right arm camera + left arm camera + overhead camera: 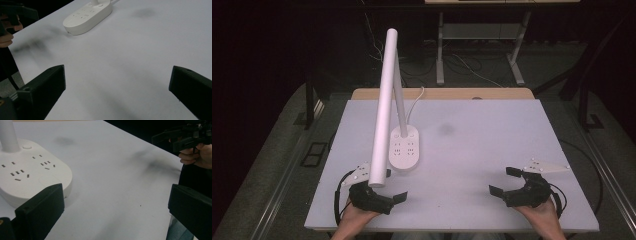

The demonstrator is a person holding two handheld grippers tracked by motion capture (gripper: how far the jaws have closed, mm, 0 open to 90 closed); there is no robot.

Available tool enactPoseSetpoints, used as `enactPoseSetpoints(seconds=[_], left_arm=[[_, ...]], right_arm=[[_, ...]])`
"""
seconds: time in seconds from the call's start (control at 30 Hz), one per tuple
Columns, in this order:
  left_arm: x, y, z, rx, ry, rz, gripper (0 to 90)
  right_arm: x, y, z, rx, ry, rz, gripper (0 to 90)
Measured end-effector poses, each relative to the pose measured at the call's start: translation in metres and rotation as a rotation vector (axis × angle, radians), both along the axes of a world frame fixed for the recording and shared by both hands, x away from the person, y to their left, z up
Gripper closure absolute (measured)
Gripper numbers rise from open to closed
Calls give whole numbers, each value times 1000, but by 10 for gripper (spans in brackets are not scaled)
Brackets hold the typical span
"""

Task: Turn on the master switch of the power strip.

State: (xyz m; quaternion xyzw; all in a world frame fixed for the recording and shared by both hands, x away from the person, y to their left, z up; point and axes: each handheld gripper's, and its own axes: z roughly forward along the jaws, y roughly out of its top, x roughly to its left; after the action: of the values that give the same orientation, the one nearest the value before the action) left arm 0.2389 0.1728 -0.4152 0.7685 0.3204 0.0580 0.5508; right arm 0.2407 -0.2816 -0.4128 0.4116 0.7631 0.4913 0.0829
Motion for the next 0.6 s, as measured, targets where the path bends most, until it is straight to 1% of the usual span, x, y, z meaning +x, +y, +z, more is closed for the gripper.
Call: enactPoseSetpoints(seconds=[0.23, 0.3, 0.37, 0.47, 0.6], left_arm=[[0, 0, 0, -2, 4, 0, 0], [0, 1, 0, 0, 5, 1, 0], [0, 1, 1, -1, 8, 3, 0], [-1, 2, 1, -7, 11, 4, 0], [-1, 2, 1, -15, 18, 8, 0]], right_arm=[[0, -1, -1, -3, 14, -2, 2], [1, -1, -2, -16, 17, -4, 2], [2, -2, -4, -12, 28, -7, 2], [2, -3, -4, -3, 26, -8, 2], [2, -3, -4, -4, 31, -6, 2]])
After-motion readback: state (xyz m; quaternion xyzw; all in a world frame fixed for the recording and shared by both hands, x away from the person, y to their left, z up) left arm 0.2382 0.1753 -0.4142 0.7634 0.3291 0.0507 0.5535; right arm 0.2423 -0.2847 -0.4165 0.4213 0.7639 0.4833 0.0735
